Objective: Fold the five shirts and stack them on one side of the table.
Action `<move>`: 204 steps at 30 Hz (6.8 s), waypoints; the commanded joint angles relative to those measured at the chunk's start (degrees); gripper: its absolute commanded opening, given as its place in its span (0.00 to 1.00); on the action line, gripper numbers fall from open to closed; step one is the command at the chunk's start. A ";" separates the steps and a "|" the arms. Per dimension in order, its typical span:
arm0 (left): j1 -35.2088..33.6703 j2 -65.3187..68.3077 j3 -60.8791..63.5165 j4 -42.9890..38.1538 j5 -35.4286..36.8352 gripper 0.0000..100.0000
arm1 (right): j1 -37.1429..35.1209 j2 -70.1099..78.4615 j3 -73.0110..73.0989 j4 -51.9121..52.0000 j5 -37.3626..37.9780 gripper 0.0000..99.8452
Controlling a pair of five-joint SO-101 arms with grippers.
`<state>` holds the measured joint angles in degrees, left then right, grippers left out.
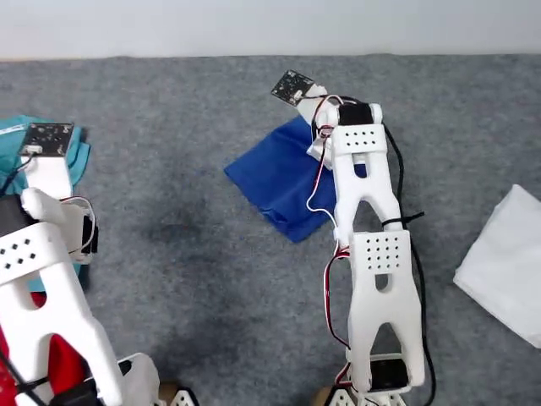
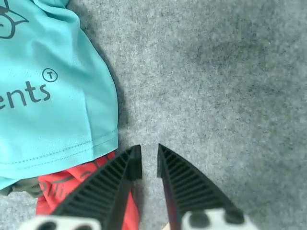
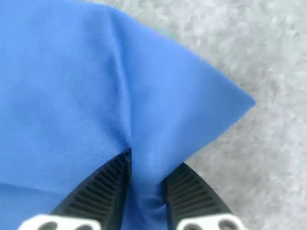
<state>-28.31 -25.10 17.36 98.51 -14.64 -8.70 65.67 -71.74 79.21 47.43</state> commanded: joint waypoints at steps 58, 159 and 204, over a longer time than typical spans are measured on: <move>-0.26 -2.02 -1.89 1.85 4.40 0.07 | -7.34 -21.93 25.93 21.41 -64.35 0.01; 0.09 -1.49 0.57 -0.97 3.87 0.07 | -1.80 -18.86 36.13 -14.73 -91.60 0.02; 0.18 -1.49 0.31 0.44 1.58 0.07 | 37.93 -44.70 30.59 14.81 -34.02 0.01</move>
<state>-28.31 -25.19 18.24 98.68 -12.70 27.08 25.49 -37.54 95.21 9.89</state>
